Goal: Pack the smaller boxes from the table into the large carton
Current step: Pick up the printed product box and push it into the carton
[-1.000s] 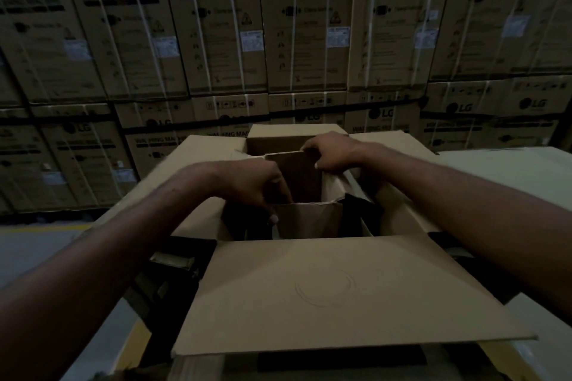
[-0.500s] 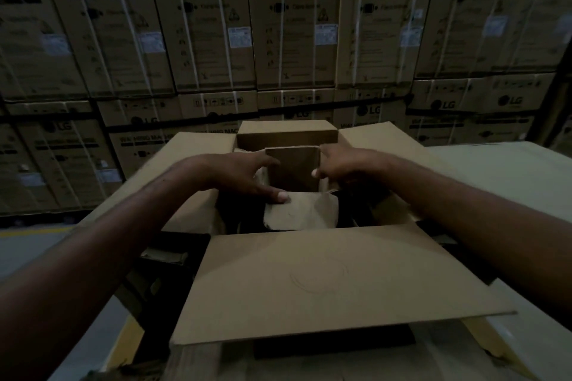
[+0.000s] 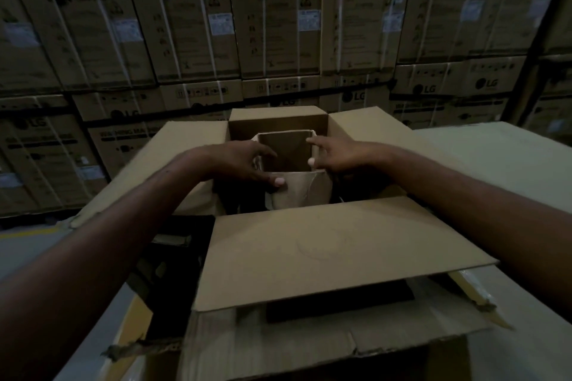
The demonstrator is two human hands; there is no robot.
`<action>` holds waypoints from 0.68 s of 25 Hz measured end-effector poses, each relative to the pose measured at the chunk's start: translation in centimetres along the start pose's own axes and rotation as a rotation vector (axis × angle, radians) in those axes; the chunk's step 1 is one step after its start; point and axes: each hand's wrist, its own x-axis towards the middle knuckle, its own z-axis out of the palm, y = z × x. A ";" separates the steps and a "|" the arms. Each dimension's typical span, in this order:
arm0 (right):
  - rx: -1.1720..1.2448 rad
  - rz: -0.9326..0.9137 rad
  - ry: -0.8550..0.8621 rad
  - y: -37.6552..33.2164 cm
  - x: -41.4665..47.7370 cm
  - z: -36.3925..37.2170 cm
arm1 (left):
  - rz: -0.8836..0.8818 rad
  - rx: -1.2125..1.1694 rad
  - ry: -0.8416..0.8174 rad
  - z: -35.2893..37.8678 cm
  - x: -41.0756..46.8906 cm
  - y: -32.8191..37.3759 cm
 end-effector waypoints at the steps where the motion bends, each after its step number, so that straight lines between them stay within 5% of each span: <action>1: -0.007 -0.029 0.040 -0.2 -0.8 -0.1 | 0.000 0.001 -0.001 0.1 -0.1 -0.1; 6: -0.053 -0.168 0.272 0.1 -5.1 -0.1 | 0.075 -0.022 0.051 0.8 -2.9 0.9; 14: 0.037 -0.260 0.384 3.0 -13.1 1.4 | 0.073 -0.067 0.130 5.6 -10.3 6.1; 17: 0.033 -0.326 0.392 4.1 -15.0 1.7 | 0.009 -0.164 0.281 8.0 -12.6 7.7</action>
